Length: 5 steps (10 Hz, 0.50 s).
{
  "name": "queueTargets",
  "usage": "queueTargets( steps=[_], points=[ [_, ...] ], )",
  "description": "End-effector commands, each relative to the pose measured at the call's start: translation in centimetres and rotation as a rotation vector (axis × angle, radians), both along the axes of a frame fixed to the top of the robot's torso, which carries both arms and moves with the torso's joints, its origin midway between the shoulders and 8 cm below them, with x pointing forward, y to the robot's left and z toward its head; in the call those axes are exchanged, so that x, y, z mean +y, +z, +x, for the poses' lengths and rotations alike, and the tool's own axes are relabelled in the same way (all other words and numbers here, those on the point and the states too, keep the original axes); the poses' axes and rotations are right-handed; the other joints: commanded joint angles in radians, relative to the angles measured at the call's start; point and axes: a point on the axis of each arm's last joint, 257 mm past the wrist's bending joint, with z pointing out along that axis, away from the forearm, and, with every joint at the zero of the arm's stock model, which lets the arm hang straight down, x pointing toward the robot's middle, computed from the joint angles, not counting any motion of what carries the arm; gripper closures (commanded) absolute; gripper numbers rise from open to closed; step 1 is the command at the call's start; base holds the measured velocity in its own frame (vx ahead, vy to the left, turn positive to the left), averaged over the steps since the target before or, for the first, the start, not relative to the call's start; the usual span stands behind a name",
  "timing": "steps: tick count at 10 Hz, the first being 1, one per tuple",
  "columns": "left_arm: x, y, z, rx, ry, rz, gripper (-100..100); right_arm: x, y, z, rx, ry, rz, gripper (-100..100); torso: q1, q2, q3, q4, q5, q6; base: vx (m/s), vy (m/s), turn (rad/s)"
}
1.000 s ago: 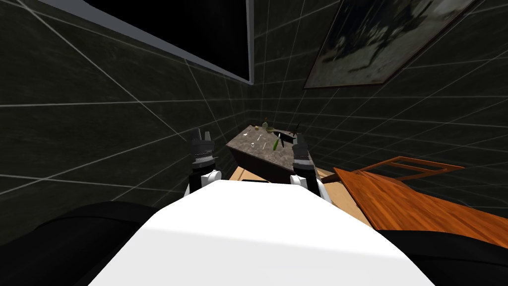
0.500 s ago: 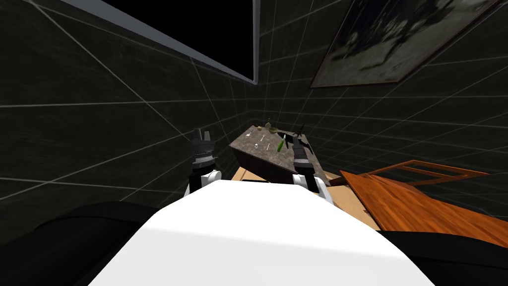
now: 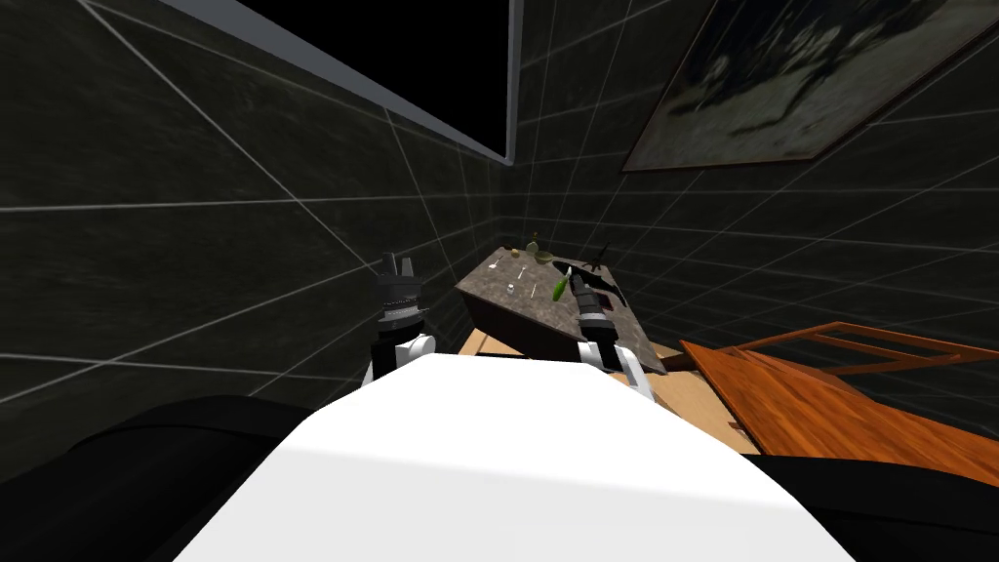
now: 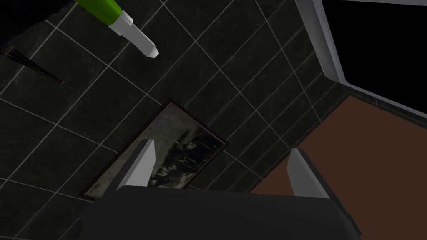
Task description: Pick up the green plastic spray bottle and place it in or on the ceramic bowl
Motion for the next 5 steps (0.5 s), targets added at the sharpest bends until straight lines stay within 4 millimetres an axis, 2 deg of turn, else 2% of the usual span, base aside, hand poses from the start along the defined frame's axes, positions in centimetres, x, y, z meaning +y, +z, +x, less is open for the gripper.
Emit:
queueTargets(
  steps=[1,5],
  points=[
    [0.0,0.0,0.0,0.0,0.0,0.0,0,-1.5,-1.4,0.8,0.045,-0.047,-0.055,-100,0.0,0.0,0.0,0.0,0.0,0.0,0.05,0.08,0.029],
    [0.0,0.0,0.0,0.0,0.0,0.0,0,-5.4,-5.1,1.7,0.162,-0.161,-0.185,-100,0.0,0.0,0.0,0.0,0.0,0.0,0.032,0.077,0.037]
  ],
)
